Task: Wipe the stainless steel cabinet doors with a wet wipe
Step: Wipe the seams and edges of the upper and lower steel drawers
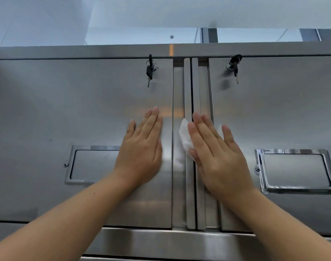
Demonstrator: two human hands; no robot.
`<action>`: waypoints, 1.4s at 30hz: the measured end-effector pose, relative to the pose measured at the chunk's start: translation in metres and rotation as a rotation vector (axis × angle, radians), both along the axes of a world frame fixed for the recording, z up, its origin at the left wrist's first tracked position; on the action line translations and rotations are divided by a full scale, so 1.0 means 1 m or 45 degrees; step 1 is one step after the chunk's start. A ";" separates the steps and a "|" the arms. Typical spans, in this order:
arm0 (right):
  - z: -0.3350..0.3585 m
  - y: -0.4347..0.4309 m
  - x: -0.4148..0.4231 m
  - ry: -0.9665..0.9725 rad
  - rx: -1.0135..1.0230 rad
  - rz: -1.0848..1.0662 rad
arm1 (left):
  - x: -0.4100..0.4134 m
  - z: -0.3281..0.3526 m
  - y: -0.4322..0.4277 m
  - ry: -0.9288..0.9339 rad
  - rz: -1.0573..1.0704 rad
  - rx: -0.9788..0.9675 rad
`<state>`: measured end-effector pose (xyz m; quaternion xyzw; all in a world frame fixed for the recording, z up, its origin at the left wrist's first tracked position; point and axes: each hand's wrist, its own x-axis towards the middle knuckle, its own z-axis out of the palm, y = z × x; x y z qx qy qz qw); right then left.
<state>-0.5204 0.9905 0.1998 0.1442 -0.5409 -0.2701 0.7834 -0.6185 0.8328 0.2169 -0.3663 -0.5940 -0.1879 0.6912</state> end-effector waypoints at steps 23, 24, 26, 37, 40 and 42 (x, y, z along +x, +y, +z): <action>0.099 -0.040 -0.046 -0.151 -0.261 0.010 | -0.014 0.030 -0.017 0.165 0.090 -0.063; 0.098 -0.042 -0.044 -0.166 -0.288 -0.003 | -0.014 0.030 -0.017 0.167 0.089 -0.061; 0.094 -0.043 -0.045 -0.187 -0.318 -0.034 | -0.014 0.029 -0.017 0.173 0.088 -0.058; 0.097 -0.057 -0.035 -0.580 -0.488 -0.279 | -0.016 0.028 -0.016 0.174 0.119 -0.041; 0.123 -0.060 -0.029 -0.750 -0.591 -0.341 | -0.016 0.027 -0.015 0.168 0.131 -0.036; 0.141 -0.062 -0.029 -0.754 -0.608 -0.353 | -0.016 0.027 -0.015 0.171 0.140 -0.032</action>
